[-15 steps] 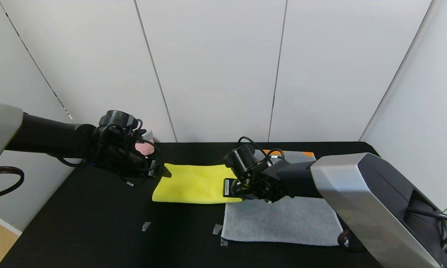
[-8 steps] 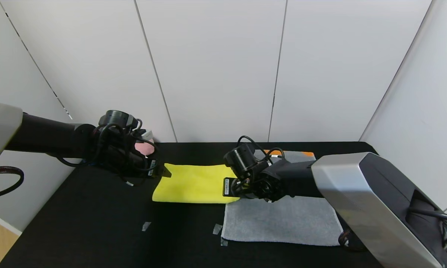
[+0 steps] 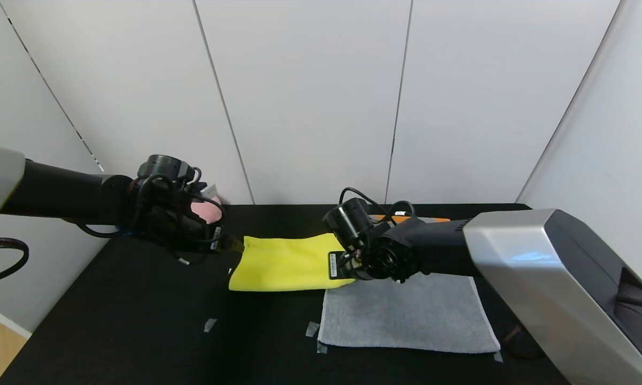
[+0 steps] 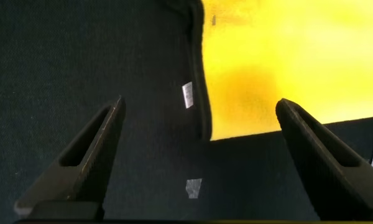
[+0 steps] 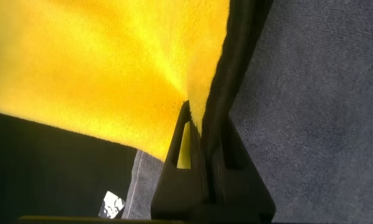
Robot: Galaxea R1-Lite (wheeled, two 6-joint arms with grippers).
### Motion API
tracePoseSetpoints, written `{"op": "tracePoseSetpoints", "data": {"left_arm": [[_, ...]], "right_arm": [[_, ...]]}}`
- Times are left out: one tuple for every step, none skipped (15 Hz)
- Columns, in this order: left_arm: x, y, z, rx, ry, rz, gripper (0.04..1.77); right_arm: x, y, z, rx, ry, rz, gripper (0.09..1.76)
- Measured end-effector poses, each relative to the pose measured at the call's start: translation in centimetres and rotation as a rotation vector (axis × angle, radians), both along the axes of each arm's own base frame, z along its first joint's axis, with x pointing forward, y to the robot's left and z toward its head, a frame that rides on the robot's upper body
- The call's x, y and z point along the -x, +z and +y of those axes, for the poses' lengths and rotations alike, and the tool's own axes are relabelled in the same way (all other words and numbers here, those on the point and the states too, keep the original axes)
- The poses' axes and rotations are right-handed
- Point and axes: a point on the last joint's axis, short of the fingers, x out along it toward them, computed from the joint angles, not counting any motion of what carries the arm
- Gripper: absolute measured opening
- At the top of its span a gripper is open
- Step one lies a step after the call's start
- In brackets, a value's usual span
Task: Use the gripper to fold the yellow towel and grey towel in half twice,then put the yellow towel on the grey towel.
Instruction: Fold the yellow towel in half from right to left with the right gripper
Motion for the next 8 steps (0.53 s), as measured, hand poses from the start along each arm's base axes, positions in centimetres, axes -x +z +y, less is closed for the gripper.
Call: {"op": "tracePoseSetpoints", "data": {"left_arm": [[0.0,0.0,0.0,0.0,0.001,-0.001,1.72],[0.0,0.1,0.0,0.0,0.001,-0.002,1.72],[0.1,0.1,0.0,0.0,0.001,-0.002,1.72],[0.1,0.2,0.0,0.0,0.001,-0.004,1.72],[0.1,0.3,0.0,0.001,0.001,-0.005,1.72],[0.2,0.2,0.0,0.001,0.001,-0.004,1.72],[0.2,0.3,0.0,0.001,0.001,-0.004,1.72],[0.3,0.3,0.0,0.001,0.001,-0.004,1.72]], "right_arm": [[0.2,0.4,-0.1,0.007,0.0,0.006,0.16],[0.3,0.8,-0.3,0.023,0.001,0.004,0.16],[0.5,1.2,-0.5,0.043,-0.004,-0.004,0.16],[0.5,1.5,-0.6,0.057,-0.011,-0.016,0.16],[0.5,1.9,-0.7,0.062,-0.009,-0.027,0.16],[0.5,2.2,-0.8,0.063,-0.004,-0.035,0.16],[0.6,2.5,-0.7,0.062,0.003,-0.043,0.16],[0.7,2.8,-0.6,0.056,0.009,-0.054,0.16]]}}
